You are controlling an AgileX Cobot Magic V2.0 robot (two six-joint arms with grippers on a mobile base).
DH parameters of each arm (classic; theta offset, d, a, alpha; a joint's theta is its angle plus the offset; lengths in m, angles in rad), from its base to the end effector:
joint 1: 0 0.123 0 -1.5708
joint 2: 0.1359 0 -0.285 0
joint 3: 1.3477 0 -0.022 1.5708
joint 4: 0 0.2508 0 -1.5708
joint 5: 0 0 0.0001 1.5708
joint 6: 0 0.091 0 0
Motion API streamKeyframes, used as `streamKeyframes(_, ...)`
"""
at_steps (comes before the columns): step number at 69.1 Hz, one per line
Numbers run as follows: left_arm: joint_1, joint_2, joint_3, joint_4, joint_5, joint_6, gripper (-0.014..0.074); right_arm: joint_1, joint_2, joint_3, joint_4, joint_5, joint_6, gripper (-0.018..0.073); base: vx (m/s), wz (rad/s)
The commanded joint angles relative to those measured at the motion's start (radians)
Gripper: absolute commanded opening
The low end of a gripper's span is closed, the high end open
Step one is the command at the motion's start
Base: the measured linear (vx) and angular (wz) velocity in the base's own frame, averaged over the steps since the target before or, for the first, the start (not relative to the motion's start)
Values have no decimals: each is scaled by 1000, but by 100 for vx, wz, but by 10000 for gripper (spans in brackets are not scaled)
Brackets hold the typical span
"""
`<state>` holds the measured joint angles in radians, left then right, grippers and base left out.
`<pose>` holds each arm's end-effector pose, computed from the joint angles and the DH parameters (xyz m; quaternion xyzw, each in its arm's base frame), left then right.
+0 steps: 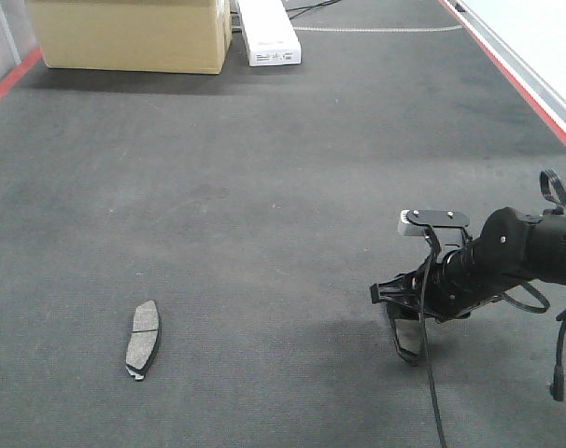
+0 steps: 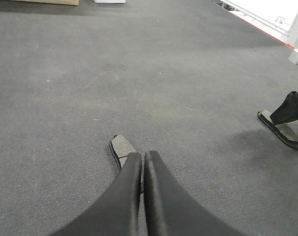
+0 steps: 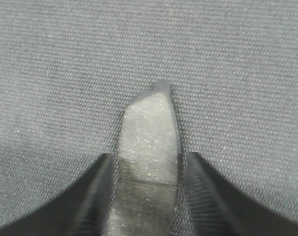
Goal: Move and align brake pads A on conveyor
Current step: 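Lower the right gripper with its brake pad onto the belt, then open the right gripper to release the pad and lift away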
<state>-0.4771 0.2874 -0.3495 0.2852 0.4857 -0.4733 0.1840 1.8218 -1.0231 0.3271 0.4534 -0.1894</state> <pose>0.0681 -0.0217 0.2707 0.0656 0.8071 -0.1493 0.5674 0.3408 0.0765 0.1578 -0.0526 0.9736 0.0988 0.1991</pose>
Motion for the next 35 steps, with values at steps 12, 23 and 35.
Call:
streamKeyframes(12,-6,6,-23,11,-73,0,-6,-4,-194,-27,-30,64,-10,414,0,0)
streamKeyframes(23,-6,6,-23,11,-73,0,-6,-4,-386,2,-107,136,-8,408,0,0)
streamKeyframes(35,-6,6,-23,11,-73,0,-6,-4,-641,140,-145,128,-8,368,0,0)
